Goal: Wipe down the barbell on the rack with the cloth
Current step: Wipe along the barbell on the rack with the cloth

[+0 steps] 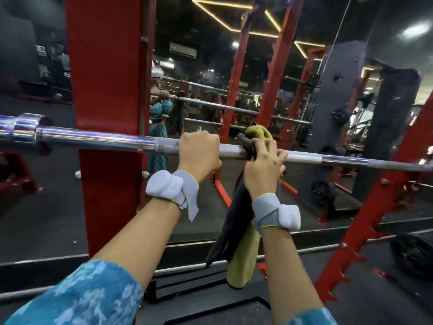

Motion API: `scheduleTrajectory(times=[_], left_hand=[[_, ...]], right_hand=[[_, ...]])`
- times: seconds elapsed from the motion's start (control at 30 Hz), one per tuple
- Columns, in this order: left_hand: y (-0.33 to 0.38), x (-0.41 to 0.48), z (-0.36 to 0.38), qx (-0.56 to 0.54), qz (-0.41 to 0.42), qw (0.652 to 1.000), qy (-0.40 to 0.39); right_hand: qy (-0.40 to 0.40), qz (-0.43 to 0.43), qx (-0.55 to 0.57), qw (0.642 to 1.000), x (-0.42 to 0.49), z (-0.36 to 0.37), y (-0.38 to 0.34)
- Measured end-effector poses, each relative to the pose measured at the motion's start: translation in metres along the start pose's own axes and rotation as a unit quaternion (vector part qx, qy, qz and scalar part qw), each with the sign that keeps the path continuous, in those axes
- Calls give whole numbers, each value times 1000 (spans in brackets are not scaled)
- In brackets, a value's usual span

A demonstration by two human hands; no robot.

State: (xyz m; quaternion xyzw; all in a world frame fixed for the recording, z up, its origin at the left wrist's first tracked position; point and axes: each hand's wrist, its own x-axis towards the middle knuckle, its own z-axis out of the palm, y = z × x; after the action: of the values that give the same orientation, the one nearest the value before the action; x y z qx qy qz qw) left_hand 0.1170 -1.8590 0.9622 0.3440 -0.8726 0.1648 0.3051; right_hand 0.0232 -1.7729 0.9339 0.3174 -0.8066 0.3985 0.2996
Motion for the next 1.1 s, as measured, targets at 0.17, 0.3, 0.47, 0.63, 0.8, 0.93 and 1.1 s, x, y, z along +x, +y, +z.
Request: scheduleTrajectory(times=[0.17,0.3,0.47,0.63,0.8,0.93,1.1], left_hand=[[1,8,-2,-10,-10,1000,-17],[-5,19,-12,-50,-18,991,-121],[1,20,-19,-29,-2,990,-137],[39,16,-1,-3,47,998,-45],[44,17,5,20,27,999,-7],[45,24,3,9,16,999,-33],[44,29,3,0,14,999,-41]], right_hand=[[39,-137,32,989,-23,16,-1],[52,-60,51,996,-11,12,19],[69,-14,61,996,-4,11,24],[83,-122,40,988,-19,21,18],[81,-59,68,993,-7,11,40],[60,48,68,995,13,3,46],[69,-122,53,989,-11,19,27]])
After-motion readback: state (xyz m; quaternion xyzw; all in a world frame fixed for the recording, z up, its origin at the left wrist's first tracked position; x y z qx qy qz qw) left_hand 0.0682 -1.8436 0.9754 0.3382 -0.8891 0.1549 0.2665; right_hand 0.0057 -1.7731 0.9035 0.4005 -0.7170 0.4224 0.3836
